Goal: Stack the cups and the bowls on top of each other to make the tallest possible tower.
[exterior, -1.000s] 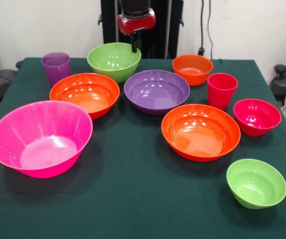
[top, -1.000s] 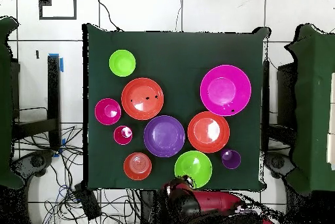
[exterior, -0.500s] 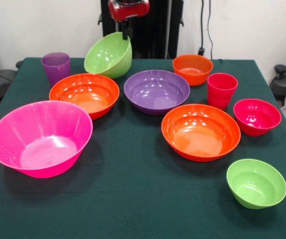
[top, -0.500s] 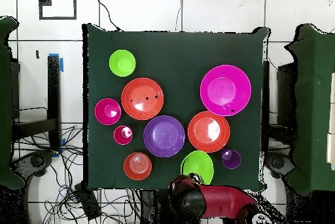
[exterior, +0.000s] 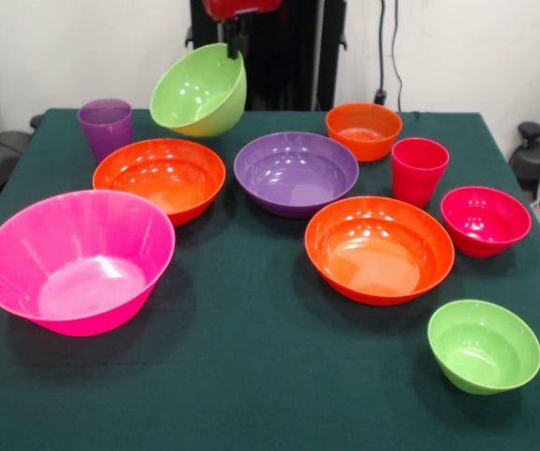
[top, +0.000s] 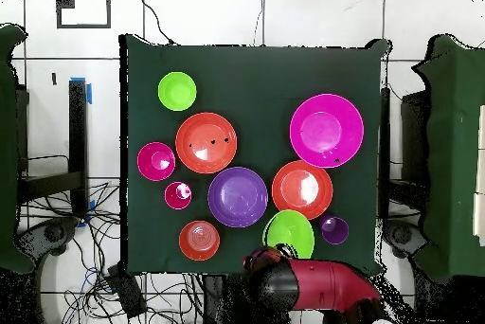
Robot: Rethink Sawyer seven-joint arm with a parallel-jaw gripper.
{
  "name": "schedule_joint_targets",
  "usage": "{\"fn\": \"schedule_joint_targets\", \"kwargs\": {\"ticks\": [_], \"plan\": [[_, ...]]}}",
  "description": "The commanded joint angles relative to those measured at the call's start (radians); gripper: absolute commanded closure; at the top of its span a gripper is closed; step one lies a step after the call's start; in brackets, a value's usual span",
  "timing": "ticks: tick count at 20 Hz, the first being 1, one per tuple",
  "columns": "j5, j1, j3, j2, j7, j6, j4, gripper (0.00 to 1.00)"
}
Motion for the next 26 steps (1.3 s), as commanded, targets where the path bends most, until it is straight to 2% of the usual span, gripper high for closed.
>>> {"fn": "schedule_joint_targets", "kwargs": {"ticks": [1, 5, 12, 20, 26], "plan": [[0.064, 0.008, 0.135, -0.062, 0.011, 0.139, -0.048, 1.0], [0.066, 0.009, 0.143, -0.072, 0.013, 0.155, -0.052, 1.0], [0.112, 0.012, 0.17, -0.127, -0.003, 0.253, -0.082, 1.0], [0.123, 0.008, 0.19, -0.167, -0.01, 0.287, -0.105, 1.0], [0.101, 0.035, 0.184, -0.171, -0.001, 0.337, -0.145, 1.0]]}}
